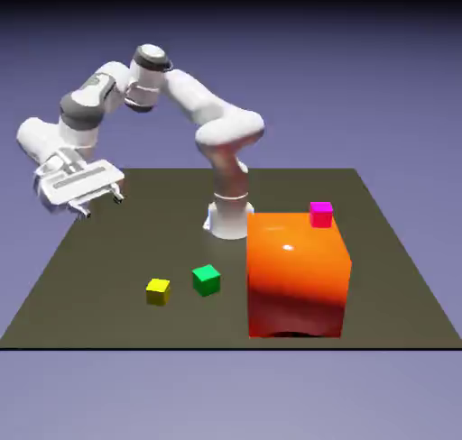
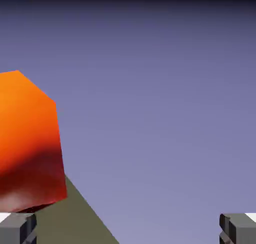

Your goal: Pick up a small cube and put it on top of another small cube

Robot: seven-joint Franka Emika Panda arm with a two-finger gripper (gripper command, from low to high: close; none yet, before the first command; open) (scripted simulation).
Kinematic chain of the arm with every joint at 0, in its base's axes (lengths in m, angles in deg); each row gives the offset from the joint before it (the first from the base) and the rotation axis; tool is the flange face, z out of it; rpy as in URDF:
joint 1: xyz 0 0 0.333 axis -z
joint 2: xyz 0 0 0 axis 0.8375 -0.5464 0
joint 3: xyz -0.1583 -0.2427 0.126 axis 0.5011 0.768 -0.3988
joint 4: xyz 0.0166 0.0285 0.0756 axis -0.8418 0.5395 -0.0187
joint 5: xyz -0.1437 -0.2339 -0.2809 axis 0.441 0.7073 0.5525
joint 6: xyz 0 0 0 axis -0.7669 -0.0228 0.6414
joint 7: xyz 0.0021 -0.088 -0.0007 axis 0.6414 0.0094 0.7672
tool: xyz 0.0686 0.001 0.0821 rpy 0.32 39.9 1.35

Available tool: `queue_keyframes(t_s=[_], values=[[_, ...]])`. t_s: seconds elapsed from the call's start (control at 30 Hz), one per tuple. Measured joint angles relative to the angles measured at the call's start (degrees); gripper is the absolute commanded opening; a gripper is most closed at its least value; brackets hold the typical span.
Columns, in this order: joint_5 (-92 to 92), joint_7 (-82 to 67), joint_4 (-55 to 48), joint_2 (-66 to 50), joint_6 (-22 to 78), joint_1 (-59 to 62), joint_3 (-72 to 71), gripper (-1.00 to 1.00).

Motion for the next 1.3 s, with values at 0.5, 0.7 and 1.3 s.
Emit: queue_keyframes(t_s=[0.5,0.7,1.3], values=[[0.58,-27.34,-10.36,9.73,15.49,-14.91,27.65,0.0],[1.91,-28.15,-5.95,12.16,7.99,-16.99,29.87,-1.0],[-4.65,-33.67,14.59,-2.95,4.41,-19.29,27.53,1.0]])
